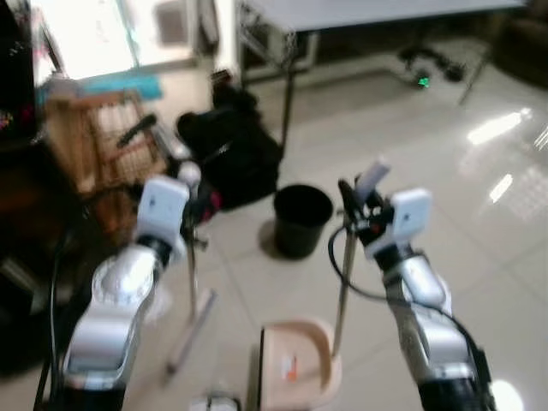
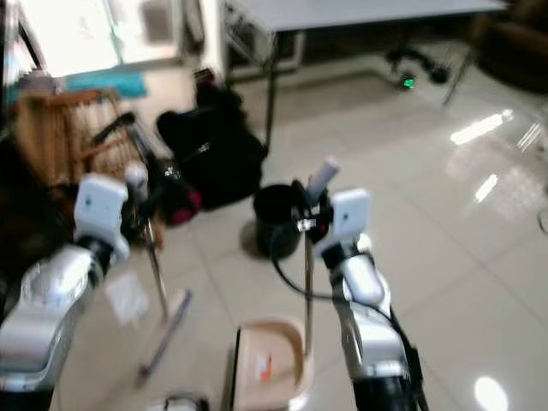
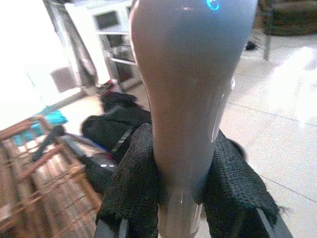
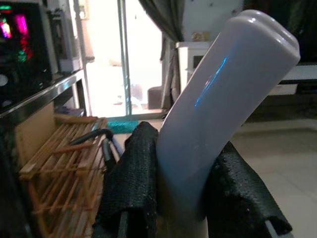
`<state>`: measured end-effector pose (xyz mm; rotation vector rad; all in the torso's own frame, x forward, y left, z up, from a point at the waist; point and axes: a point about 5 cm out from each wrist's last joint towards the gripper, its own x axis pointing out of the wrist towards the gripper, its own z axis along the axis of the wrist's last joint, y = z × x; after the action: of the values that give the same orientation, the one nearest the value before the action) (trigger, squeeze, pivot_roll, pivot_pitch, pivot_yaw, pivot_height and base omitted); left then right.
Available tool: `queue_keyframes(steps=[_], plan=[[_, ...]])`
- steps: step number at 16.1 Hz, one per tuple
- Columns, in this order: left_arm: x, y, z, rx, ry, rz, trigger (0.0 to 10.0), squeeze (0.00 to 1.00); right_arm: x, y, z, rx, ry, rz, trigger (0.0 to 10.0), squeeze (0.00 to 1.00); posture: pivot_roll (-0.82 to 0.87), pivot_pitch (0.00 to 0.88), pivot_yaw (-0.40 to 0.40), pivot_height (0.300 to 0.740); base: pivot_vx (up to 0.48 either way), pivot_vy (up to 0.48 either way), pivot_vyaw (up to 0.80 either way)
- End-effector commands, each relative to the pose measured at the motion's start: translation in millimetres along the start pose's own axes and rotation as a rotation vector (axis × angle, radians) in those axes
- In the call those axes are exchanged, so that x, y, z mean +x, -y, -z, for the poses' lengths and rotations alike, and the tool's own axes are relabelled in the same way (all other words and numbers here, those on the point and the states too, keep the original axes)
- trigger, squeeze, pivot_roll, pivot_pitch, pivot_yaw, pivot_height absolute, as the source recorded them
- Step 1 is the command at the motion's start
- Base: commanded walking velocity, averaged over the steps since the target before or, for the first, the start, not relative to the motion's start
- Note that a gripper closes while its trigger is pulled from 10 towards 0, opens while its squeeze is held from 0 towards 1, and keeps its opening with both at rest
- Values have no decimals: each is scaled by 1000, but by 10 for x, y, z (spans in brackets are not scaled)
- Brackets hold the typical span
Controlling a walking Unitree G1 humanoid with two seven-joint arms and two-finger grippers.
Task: Sweep floor
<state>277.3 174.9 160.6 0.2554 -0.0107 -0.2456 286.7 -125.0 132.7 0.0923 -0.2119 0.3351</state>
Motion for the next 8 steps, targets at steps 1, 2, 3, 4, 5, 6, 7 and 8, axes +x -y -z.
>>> queue_keyframes(steps=[1, 2, 3, 4, 5, 6, 7, 8], plan=[[0, -44, -137, 29, 49, -22, 10000, 0, 53, -33, -89, -5, 50, -21, 10000, 0, 83, 70, -38, 740, 360, 0, 800], [-2, -58, -152, 36, 52, -26, 10000, 0, 59, -36, -90, 2, 52, -19, 10000, 0, 86, 71, -39, 740, 368, 0, 800], [-6, -68, -160, 42, 53, -28, 10000, 0, 65, -36, -90, 5, 55, -19, 10000, 0, 89, 70, -40, 740, 368, 0, 800], [-12, -79, -163, 46, 53, -31, 10000, 0, 75, -39, -88, 8, 57, -20, 10000, 0, 94, 70, -41, 740, 368, 0, 800], [-16, -85, -164, 50, 51, -33, 10000, 0, 86, -47, -86, 13, 58, -23, 10000, 0, 100, 71, -43, 740, 368, 0, 800], [-24, -88, -167, 55, 49, -33, 10000, 0, 96, -58, -84, 19, 60, -26, 10000, 0, 102, 70, -45, 740, 375, 0, 800], [-32, -92, -169, 60, 47, -34, 10000, 0, 104, -71, -79, 24, 61, -29, 10000, 0, 109, 70, -47, 740, 368, 0, 794], [-39, -100, -171, 64, 45, -35, 10000, 0, 113, -85, -73, 29, 61, -33, 10000, 0, 117, 70, -50, 740, 368, 0, 794]])
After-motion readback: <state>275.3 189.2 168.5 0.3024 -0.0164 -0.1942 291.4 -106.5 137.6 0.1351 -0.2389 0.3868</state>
